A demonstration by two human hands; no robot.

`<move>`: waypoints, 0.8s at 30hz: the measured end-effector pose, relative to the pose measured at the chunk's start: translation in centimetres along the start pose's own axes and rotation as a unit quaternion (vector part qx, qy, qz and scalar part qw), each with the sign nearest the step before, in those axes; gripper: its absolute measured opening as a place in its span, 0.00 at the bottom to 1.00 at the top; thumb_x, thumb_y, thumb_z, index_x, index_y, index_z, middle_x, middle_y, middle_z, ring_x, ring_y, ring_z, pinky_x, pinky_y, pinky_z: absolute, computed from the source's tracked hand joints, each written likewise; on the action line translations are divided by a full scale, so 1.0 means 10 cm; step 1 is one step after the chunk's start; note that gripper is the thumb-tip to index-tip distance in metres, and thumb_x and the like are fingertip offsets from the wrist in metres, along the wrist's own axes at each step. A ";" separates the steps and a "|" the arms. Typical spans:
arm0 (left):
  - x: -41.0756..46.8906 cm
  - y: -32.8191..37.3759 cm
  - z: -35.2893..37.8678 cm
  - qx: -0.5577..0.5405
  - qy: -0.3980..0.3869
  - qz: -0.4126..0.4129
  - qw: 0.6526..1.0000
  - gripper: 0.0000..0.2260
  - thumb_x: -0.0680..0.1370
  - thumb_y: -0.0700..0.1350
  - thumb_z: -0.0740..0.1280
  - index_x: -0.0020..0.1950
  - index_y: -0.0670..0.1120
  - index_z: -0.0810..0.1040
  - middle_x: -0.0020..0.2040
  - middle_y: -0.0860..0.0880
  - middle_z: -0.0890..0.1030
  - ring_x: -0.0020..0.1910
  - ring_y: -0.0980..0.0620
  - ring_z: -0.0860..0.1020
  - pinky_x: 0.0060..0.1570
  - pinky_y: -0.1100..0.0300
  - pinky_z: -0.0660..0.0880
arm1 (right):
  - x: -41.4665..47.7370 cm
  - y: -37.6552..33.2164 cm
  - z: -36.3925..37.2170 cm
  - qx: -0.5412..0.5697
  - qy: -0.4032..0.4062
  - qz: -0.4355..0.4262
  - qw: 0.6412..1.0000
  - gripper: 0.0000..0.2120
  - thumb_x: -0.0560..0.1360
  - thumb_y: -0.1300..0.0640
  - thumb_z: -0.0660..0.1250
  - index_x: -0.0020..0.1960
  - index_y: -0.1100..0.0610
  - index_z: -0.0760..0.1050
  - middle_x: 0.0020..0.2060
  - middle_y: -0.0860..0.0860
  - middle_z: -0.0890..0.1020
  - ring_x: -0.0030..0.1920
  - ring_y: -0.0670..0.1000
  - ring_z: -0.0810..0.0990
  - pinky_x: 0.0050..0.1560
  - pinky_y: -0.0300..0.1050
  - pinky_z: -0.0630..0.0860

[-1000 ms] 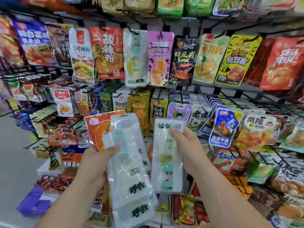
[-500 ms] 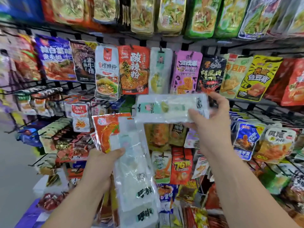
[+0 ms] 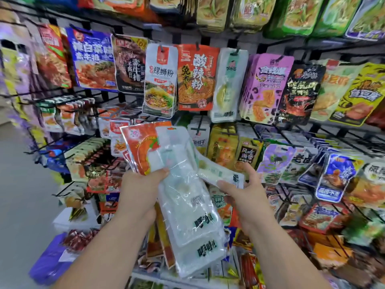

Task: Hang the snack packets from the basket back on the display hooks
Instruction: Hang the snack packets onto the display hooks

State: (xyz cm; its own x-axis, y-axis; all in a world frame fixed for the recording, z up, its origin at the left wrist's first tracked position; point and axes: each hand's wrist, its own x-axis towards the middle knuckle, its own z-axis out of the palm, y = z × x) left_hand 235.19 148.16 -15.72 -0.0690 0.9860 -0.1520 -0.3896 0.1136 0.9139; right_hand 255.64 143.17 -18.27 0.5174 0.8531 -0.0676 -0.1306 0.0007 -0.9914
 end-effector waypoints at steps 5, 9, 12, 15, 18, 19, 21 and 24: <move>0.06 0.04 -0.06 0.033 -0.020 0.007 0.999 0.05 0.75 0.30 0.73 0.43 0.38 0.85 0.42 0.40 0.88 0.36 0.44 0.86 0.35 0.50 0.84 | 0.09 0.15 0.03 0.001 -0.037 0.068 0.997 0.18 0.77 0.62 0.74 0.64 0.49 0.77 0.56 0.52 0.85 0.50 0.53 0.84 0.40 0.43 0.73; 0.09 -0.03 -0.05 0.046 -0.021 0.015 0.999 0.07 0.75 0.30 0.73 0.42 0.41 0.85 0.41 0.43 0.88 0.35 0.47 0.86 0.35 0.52 0.85 | 0.13 0.24 0.11 0.030 0.050 0.051 0.997 0.09 0.78 0.60 0.74 0.57 0.54 0.81 0.50 0.54 0.85 0.42 0.52 0.80 0.41 0.48 0.75; 0.14 -0.11 -0.06 0.061 -0.010 0.016 0.998 0.08 0.75 0.29 0.73 0.42 0.41 0.84 0.39 0.45 0.88 0.34 0.47 0.86 0.37 0.51 0.85 | 0.15 0.27 0.17 0.024 0.102 0.025 0.994 0.10 0.75 0.62 0.76 0.52 0.52 0.80 0.54 0.53 0.82 0.50 0.55 0.84 0.54 0.55 0.82; 0.21 -0.19 -0.09 0.073 -0.006 0.006 0.997 0.05 0.75 0.30 0.74 0.44 0.40 0.85 0.41 0.44 0.88 0.37 0.45 0.87 0.43 0.48 0.84 | 0.12 0.23 0.17 0.044 0.084 -0.003 0.996 0.25 0.72 0.68 0.76 0.63 0.48 0.74 0.57 0.53 0.82 0.52 0.57 0.85 0.53 0.56 0.84; 0.26 -0.23 -0.11 0.079 0.005 -0.003 0.997 0.05 0.75 0.31 0.74 0.44 0.40 0.85 0.41 0.44 0.88 0.39 0.42 0.86 0.43 0.48 0.84 | 0.11 0.18 0.13 0.019 0.040 0.020 0.999 0.31 0.70 0.70 0.78 0.67 0.48 0.74 0.52 0.50 0.85 0.47 0.54 0.87 0.43 0.51 0.84; 0.27 -0.23 -0.12 0.081 0.009 -0.006 0.997 0.05 0.75 0.31 0.74 0.44 0.40 0.85 0.40 0.44 0.88 0.39 0.41 0.86 0.44 0.48 0.84 | 0.11 0.16 0.12 0.003 0.026 0.026 0.999 0.25 0.70 0.70 0.78 0.61 0.51 0.78 0.47 0.51 0.86 0.42 0.52 0.87 0.39 0.48 0.83; 0.29 -0.23 -0.13 0.081 0.012 -0.013 0.997 0.04 0.75 0.31 0.74 0.43 0.39 0.85 0.41 0.43 0.88 0.39 0.41 0.86 0.46 0.45 0.84 | 0.12 0.17 0.10 -0.043 0.005 0.022 0.999 0.12 0.69 0.69 0.79 0.46 0.57 0.81 0.38 0.50 0.85 0.34 0.49 0.83 0.31 0.42 0.78; 0.31 -0.24 -0.15 0.084 0.008 -0.015 0.996 0.02 0.75 0.32 0.75 0.43 0.36 0.84 0.44 0.39 0.87 0.42 0.38 0.86 0.49 0.41 0.83 | 0.17 0.22 0.09 -0.104 -0.025 -0.004 0.994 0.11 0.68 0.65 0.80 0.37 0.58 0.78 0.31 0.50 0.81 0.31 0.47 0.78 0.30 0.38 0.74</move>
State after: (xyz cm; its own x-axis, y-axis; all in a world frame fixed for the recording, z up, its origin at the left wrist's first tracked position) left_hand 234.49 150.79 -18.92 -0.0754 0.9797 -0.1857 -0.2327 0.1638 0.9586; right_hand 255.49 145.05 -20.44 0.4749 0.8781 -0.0584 0.0547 -0.0956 -0.9939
